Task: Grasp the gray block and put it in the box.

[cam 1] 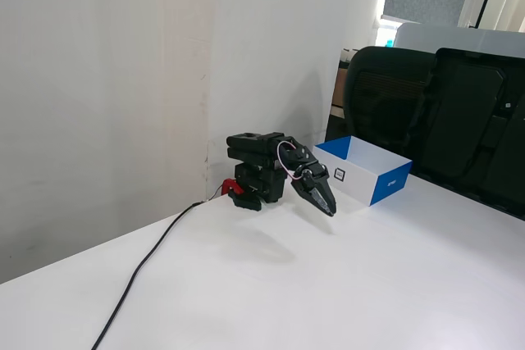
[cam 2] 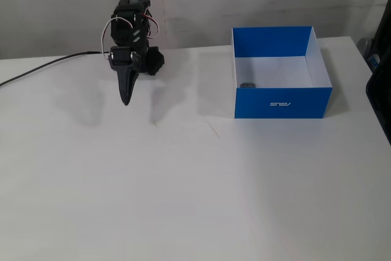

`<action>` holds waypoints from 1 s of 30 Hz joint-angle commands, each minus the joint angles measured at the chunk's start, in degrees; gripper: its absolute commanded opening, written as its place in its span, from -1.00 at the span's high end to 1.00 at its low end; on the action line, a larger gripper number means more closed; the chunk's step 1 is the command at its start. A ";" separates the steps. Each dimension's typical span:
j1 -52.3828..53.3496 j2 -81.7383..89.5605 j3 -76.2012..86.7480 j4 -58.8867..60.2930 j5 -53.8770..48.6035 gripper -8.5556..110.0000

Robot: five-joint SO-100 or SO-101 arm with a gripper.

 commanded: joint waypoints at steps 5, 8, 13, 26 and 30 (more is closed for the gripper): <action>-1.49 0.88 3.69 4.31 0.70 0.85; -1.76 0.88 3.69 7.38 0.70 0.85; -2.02 0.88 3.69 8.79 0.97 0.85; -2.02 0.88 3.69 8.96 0.97 0.85; -1.93 0.88 3.69 8.96 0.88 0.85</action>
